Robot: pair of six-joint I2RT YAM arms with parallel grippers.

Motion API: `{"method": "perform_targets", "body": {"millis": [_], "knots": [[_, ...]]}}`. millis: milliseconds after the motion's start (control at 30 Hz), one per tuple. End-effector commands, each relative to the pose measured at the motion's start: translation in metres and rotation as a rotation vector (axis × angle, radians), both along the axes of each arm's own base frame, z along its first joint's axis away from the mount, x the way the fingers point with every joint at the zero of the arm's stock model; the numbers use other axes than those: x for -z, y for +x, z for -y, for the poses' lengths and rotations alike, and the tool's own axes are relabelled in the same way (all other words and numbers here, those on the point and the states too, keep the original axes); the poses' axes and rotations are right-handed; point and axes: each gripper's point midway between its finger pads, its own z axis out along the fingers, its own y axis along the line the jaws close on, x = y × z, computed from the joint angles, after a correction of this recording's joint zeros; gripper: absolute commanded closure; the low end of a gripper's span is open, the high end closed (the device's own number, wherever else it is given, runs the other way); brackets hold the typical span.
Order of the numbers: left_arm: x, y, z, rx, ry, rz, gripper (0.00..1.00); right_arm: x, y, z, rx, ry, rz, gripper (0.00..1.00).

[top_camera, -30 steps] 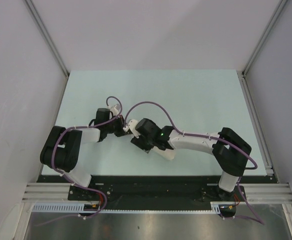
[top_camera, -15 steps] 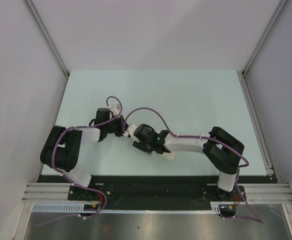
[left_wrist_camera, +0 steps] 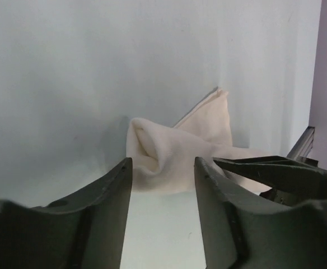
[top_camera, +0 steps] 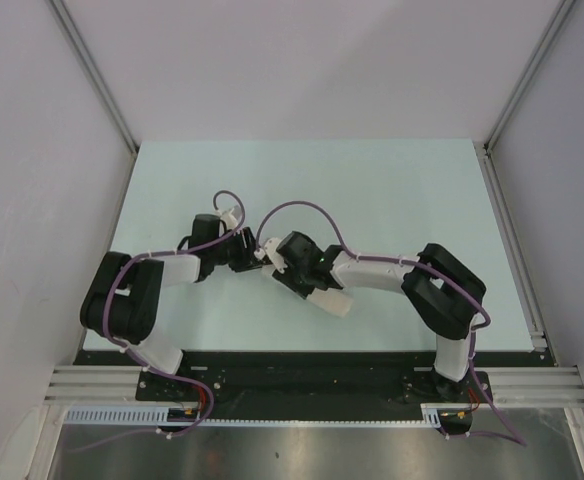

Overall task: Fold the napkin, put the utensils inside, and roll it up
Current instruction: Roll the napkin with the utensil

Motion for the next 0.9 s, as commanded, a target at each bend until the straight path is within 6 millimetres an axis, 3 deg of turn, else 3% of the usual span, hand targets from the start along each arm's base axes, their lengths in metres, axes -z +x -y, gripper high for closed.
{"method": "perform_targets", "body": {"millis": [0, 100, 267, 367, 600, 867], "knots": [[-0.029, 0.017, -0.003, -0.005, 0.022, 0.112, 0.41, 0.014, -0.035, -0.003, -0.046, 0.126, -0.351, 0.67], [-0.037, 0.018, -0.008, -0.016, 0.047, 0.149, 0.34, -0.001, -0.043, -0.01, -0.058, 0.236, -0.484, 0.69], [-0.041, 0.009, -0.01, -0.012, 0.047, 0.188, 0.33, -0.026, -0.049, -0.023, -0.089, 0.366, -0.648, 0.7], [-0.041, 0.0, -0.009, 0.005, 0.032, 0.203, 0.34, -0.03, -0.046, -0.024, -0.09, 0.414, -0.715, 0.7], [-0.037, -0.019, -0.01, 0.028, 0.017, 0.196, 0.38, -0.026, -0.027, -0.018, -0.021, 0.489, -0.812, 0.7], [-0.025, -0.032, -0.01, 0.028, 0.009, 0.164, 0.39, -0.012, -0.021, -0.012, 0.007, 0.508, -0.899, 0.7]]}}
